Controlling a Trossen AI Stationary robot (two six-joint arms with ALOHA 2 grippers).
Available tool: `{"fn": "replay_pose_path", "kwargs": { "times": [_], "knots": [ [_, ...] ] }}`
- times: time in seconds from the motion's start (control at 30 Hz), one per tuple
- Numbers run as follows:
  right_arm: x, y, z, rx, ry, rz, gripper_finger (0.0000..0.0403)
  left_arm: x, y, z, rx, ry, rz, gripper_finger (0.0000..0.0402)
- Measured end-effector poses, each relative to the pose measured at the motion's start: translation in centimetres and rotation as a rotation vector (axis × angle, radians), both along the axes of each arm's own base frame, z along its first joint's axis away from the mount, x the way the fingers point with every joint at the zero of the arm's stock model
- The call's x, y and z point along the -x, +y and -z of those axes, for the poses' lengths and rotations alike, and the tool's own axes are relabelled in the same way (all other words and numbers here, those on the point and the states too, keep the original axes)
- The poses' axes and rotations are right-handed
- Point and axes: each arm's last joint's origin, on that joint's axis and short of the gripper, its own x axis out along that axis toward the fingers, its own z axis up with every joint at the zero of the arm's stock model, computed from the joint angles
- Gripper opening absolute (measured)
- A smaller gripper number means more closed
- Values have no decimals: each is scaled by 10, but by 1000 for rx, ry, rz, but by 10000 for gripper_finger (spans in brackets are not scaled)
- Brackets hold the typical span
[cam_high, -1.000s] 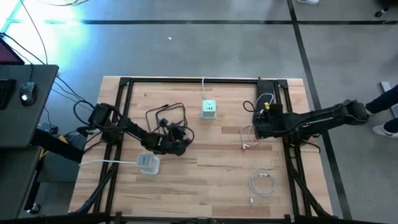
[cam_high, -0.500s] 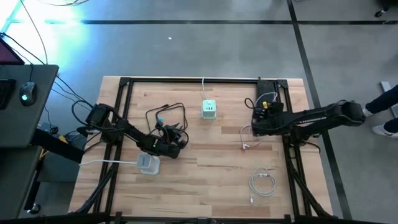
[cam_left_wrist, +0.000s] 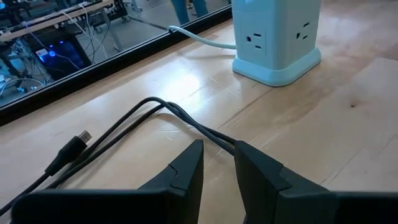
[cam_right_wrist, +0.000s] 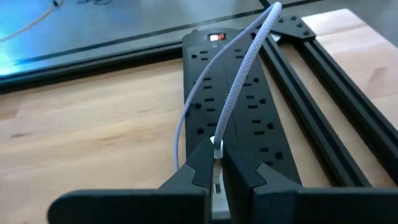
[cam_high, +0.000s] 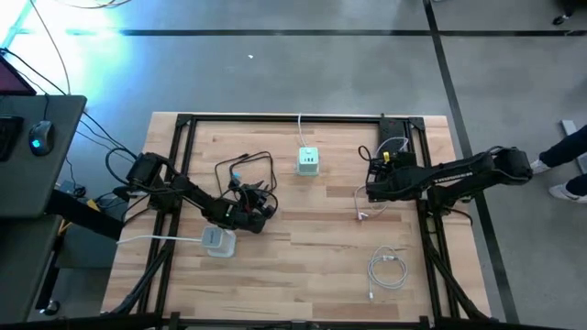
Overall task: Insert USB
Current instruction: Insert the top white charger cable into the white charger adapter on the black outlet extension
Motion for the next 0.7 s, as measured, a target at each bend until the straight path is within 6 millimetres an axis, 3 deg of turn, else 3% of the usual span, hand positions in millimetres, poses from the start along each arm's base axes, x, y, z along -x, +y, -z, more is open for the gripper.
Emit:
{"fn": "replay_pose_path", "kwargs": {
  "times": [0.7],
  "knots": [
    [-7, 2, 16, 53, 40, 46, 0, 0, 0, 0, 1, -4, 0, 69]
  ]
}}
